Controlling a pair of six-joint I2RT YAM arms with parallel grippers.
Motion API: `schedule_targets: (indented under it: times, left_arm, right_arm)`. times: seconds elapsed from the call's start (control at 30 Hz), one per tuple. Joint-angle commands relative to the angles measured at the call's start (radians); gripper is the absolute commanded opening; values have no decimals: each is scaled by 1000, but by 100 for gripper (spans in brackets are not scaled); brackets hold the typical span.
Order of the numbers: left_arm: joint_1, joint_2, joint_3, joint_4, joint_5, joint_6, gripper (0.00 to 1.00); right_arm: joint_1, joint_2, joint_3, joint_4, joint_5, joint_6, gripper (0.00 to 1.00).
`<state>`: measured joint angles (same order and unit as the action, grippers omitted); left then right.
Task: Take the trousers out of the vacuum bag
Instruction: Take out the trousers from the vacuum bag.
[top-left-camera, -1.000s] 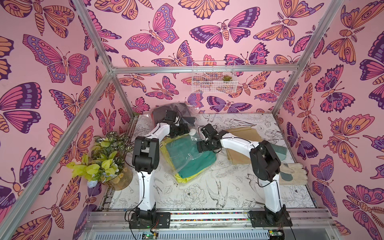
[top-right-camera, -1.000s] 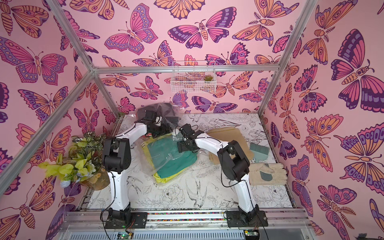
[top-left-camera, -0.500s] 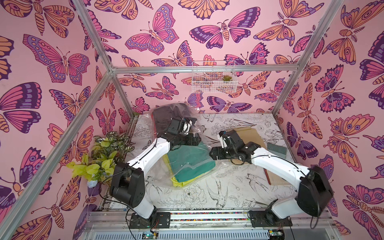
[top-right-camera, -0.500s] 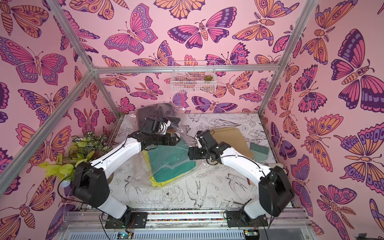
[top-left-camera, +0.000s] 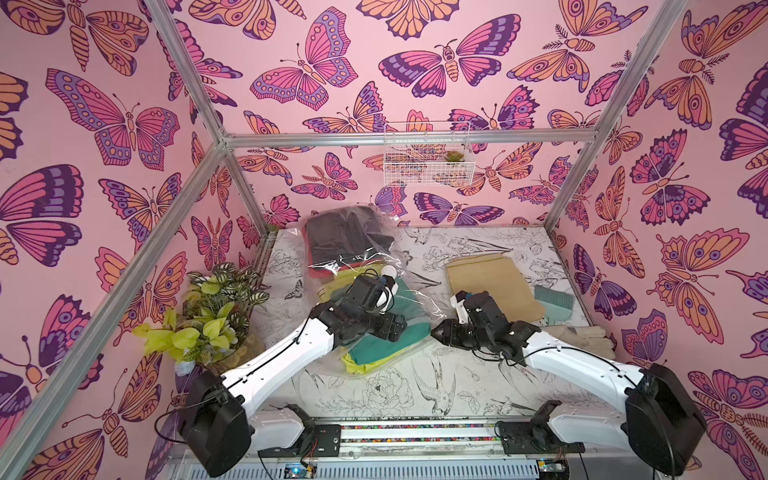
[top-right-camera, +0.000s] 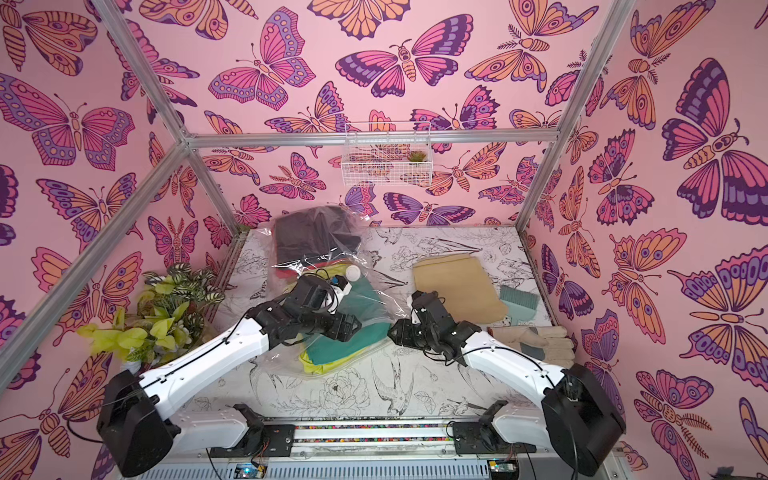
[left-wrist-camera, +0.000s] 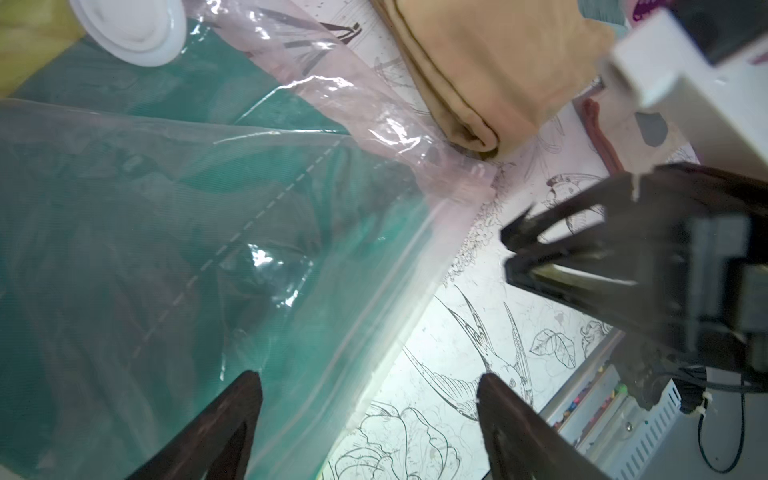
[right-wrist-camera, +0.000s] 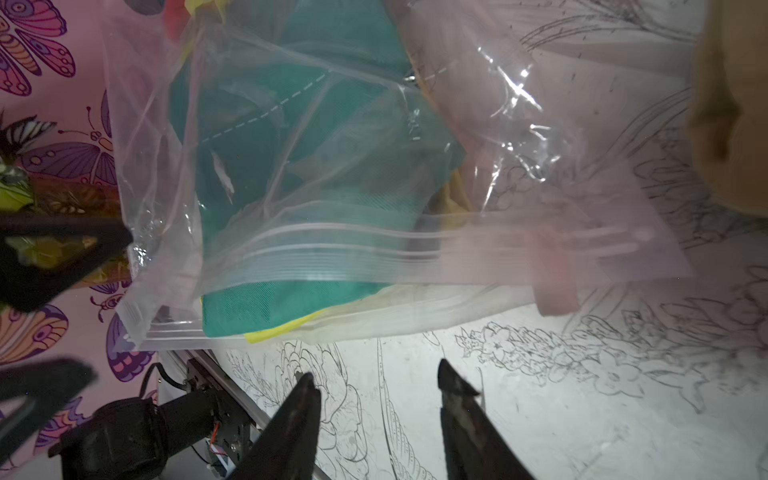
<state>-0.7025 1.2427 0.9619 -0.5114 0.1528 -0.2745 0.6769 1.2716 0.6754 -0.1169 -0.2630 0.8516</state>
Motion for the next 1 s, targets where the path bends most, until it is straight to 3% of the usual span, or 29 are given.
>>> schedule_targets:
  times: [0.0, 0.43, 0.67, 0.8, 0.97]
  left_arm:
    - [-57, -67, -38, -64, -79, -12, 82]
    - [-276, -77, -78, -98, -231, -47, 77]
    - [-301, 20, -78, -81, -292, -59, 74]
    - [-302, 94, -82, -52, -288, -62, 73]
    - [-318, 119, -54, -51, -267, -70, 72]
  right_arm:
    - [11, 45, -2, 144, -9, 89, 49]
    - [19, 212, 63, 162, 44, 155, 57]
    - [19, 309, 117, 182, 35, 155, 56]
    - [19, 336, 136, 156, 46, 145, 43]
    - [14, 308, 150, 117, 44, 128, 12]
